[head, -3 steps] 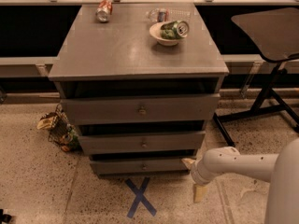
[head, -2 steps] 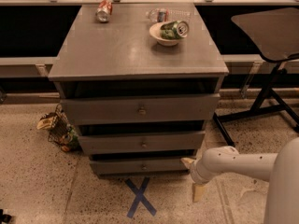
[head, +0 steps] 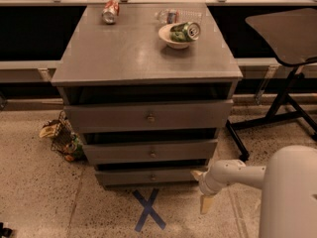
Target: Open bottom drawer
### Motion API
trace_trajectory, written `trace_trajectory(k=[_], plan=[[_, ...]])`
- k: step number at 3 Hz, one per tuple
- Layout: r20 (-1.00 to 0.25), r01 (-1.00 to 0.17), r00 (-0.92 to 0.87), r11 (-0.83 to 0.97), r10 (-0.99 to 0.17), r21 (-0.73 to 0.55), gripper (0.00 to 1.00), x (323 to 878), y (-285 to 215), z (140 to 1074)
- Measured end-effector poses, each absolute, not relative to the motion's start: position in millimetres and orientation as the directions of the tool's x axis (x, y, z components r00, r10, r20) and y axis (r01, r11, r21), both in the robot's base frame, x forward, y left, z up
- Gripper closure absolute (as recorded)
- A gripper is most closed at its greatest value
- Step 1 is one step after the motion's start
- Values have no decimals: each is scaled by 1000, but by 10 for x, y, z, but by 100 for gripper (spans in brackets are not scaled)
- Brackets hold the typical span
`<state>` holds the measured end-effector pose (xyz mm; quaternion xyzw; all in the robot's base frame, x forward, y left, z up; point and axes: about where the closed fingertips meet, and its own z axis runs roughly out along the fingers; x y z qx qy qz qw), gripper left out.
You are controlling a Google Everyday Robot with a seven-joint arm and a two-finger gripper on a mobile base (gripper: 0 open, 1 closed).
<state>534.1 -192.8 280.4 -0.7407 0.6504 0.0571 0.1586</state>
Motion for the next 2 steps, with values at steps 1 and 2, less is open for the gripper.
trace_trajectory(k=[1,2], plan=[[-303,-981,145,-97,-942,-167,0,5566,-1863,2552],[-313,-975,164,-107,-935,-193,0,5781,-1759,2430]])
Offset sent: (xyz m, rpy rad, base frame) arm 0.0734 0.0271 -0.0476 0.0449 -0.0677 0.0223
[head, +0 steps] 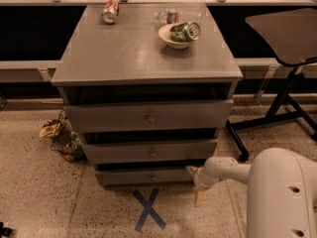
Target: Open bottom drawer
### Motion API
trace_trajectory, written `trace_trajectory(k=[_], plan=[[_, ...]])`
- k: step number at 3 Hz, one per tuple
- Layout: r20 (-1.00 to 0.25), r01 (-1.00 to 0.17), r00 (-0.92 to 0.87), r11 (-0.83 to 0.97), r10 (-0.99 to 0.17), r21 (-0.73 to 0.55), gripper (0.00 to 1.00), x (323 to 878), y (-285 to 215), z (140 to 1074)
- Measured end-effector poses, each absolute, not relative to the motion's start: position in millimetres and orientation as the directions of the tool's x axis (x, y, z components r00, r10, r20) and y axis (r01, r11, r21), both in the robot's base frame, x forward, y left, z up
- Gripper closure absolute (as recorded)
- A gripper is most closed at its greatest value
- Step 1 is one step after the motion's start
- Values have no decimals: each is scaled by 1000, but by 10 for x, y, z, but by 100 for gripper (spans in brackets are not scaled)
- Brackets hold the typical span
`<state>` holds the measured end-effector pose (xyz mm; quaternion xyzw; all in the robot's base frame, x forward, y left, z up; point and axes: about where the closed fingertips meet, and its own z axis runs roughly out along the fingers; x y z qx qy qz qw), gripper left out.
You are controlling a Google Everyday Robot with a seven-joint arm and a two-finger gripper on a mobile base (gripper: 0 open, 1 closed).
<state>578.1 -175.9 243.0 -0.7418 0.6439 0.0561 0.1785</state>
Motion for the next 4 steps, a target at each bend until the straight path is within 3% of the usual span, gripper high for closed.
trace_trajectory(k=[3,4], plan=[[-337,-963,183,-99,-924,-250,0,6194,-1553,2179],[-331,-965,179,-99,-927,-245,13,6279,-1552,2093]])
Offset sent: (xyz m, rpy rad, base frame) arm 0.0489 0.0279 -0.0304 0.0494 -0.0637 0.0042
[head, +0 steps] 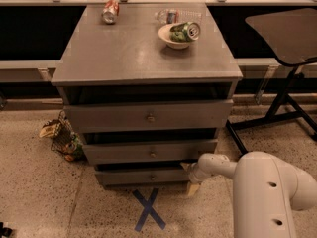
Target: Open bottom drawer
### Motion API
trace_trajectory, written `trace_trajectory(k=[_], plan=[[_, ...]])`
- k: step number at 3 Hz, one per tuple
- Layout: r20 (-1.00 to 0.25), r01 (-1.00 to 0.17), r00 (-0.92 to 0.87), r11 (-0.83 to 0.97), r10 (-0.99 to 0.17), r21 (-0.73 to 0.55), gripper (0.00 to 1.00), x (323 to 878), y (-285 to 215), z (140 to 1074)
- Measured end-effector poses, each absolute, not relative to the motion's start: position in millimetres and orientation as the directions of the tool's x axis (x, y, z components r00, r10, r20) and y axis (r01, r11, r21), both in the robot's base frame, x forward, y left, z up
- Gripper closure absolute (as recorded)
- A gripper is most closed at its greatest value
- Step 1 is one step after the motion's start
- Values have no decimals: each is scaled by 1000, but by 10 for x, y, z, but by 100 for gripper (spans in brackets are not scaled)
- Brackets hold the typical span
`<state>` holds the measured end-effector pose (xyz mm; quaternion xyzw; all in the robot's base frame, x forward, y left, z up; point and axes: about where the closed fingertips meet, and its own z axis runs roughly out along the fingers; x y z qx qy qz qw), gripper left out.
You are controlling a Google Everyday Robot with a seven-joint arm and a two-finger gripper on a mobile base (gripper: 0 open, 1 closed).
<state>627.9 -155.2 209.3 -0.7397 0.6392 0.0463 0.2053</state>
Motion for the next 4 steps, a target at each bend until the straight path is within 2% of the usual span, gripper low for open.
trace_trajectory(k=[2,3,4], plan=[[-325,-970,178,-111,-929,-215,60,6263,-1465,1921],[-325,-970,178,-111,-929,-214,60,6262,-1465,1949],[-325,-970,178,-111,-929,-215,37,6262,-1465,1951]])
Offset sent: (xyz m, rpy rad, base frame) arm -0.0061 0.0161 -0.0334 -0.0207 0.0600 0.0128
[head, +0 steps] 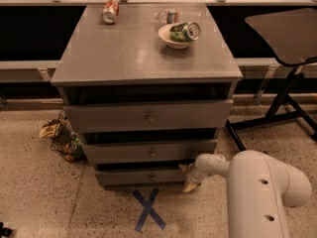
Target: Open bottom drawer
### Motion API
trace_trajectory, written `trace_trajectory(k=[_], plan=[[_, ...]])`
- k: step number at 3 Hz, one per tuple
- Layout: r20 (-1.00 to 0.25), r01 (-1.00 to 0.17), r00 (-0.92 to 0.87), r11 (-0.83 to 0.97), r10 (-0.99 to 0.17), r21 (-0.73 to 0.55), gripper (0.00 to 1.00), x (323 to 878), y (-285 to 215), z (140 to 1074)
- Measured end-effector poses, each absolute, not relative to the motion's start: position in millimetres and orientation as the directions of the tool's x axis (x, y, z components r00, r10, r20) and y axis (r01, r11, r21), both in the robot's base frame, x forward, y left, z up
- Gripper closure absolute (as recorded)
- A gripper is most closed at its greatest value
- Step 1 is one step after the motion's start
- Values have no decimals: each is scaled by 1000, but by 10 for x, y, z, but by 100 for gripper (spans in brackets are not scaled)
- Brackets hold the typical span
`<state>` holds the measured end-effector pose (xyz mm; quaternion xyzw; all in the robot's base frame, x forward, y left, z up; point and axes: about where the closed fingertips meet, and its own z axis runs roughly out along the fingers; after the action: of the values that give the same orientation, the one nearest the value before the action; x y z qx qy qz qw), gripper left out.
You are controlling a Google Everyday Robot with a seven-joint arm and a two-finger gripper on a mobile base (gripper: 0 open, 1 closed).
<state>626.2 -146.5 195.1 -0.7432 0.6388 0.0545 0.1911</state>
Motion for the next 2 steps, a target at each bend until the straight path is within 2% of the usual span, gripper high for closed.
trace_trajectory(k=[1,2], plan=[[-311,-969,175,-107,-934,-223,13,6267,-1438,1948],[-309,-968,174,-105,-935,-226,0,6273,-1440,1955]])
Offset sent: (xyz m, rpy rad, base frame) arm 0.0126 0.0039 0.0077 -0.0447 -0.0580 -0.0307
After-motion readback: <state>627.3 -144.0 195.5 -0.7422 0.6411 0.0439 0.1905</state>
